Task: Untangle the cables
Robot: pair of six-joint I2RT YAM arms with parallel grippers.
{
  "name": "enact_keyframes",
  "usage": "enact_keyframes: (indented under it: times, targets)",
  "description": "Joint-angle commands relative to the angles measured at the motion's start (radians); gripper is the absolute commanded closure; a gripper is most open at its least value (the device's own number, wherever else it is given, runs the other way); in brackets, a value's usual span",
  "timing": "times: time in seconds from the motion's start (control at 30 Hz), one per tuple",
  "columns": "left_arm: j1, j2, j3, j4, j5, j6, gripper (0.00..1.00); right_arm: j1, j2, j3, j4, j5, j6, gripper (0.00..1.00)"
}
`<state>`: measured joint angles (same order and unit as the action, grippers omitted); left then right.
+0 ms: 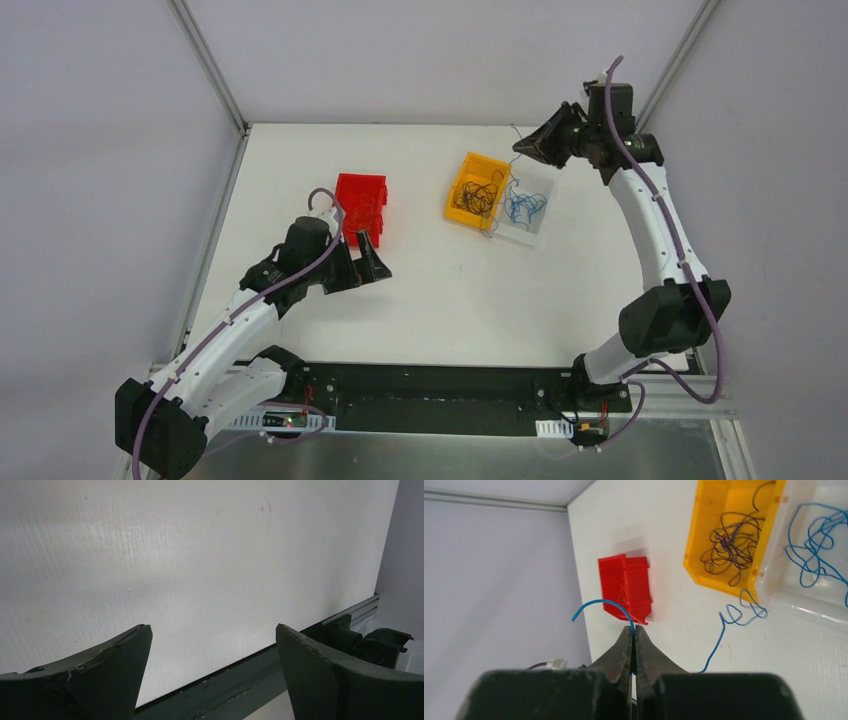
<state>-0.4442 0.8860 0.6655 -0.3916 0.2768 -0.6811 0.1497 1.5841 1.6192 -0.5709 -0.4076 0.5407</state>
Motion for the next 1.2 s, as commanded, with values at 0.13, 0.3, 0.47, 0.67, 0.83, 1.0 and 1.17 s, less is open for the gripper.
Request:
enact_keyframes:
  times: [0.13,0.3,0.47,0.67,0.83,1.0,1.17]
  targets:
    - [0.002,-0.007,0.033,-0.01,-0.01,0.025,0.02,-0.05,-0.043,0.285,-0.143,-0.054,0.015,1.0]
    - [0.002,-0.018,0.028,-0.01,-0.015,0.025,0.02,-0.089,0.025,0.46,-0.201,-0.045,0.017,1.0]
    - [0.002,-0.03,0.022,-0.011,-0.022,0.027,0.02,-0.129,0.079,0.48,-0.194,-0.046,0.016,1.0]
    - [0.002,-0.023,0.037,-0.019,-0.025,0.035,0.02,-0.136,0.103,0.345,-0.116,-0.029,0.008,1.0]
    - [0.002,-0.017,0.051,-0.027,-0.028,0.041,0.02,-0.135,0.092,0.174,-0.048,0.034,-0.04,1.0]
    - [0.002,-0.012,0.054,-0.028,-0.039,0.044,0.02,-0.13,0.1,-0.018,0.029,0.116,-0.092,1.0]
    - [0.002,0.003,0.07,-0.027,-0.053,0.048,0.02,-0.101,0.171,-0.138,0.121,0.248,-0.121,1.0]
